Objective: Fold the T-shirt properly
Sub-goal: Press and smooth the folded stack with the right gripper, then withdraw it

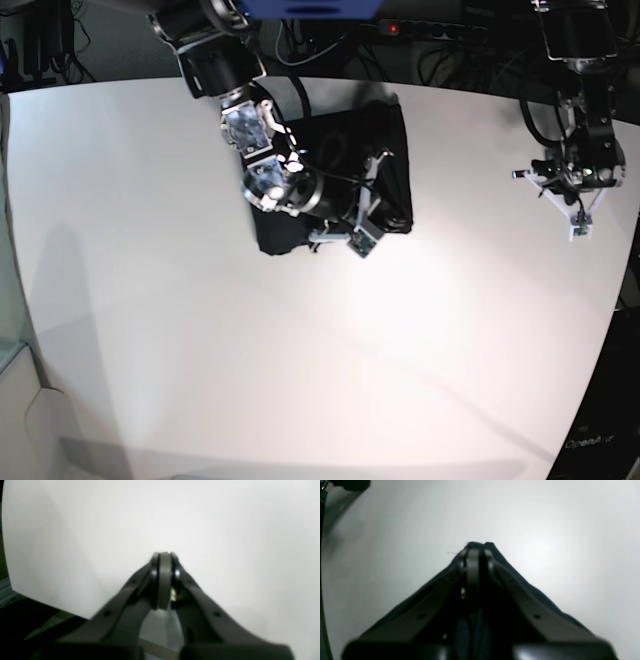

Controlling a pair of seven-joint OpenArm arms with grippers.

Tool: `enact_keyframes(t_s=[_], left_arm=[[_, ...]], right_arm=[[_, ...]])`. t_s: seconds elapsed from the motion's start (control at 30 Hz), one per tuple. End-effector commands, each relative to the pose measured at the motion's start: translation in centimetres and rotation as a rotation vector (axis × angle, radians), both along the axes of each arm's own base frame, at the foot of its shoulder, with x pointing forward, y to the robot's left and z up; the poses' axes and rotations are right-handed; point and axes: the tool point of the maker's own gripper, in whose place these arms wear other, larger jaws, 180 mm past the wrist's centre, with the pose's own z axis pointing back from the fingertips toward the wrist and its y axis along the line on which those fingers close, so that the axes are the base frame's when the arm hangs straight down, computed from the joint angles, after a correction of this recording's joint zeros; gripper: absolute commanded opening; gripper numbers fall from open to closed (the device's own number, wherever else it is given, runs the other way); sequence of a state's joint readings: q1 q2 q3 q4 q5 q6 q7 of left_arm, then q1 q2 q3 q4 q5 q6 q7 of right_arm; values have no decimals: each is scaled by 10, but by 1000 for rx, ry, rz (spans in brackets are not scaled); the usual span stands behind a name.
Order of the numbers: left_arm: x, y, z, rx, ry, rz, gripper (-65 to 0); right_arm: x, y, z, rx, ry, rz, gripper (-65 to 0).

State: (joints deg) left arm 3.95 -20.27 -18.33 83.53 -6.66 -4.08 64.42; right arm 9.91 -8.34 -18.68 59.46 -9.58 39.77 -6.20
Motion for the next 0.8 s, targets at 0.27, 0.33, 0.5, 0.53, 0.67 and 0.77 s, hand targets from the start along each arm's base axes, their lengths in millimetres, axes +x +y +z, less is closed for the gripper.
enact_keyframes(t_s=[0.27,0.33,0.5,0.53,0.67,0.77], left_arm=[[9,2,9,3,-33,-4,-650],[9,2,9,3,-33,-4,-650],[9,2,9,3,-33,-4,-650],[9,2,9,3,-33,-4,-650],[9,1,9,-2,-35,-4,-650],[8,-2,7,-10,-32,-5,-650]], right_arm=[[5,8,17,62,-30,-6,-299],[8,9,27,71,-58,-7,-291],[24,8,74,109,-192,-19,-290],[26,8,84,116,-219,-21,-290],[33,4,117,144,-309,-38,-291],[39,-16,124,112,-359,-51,-292]])
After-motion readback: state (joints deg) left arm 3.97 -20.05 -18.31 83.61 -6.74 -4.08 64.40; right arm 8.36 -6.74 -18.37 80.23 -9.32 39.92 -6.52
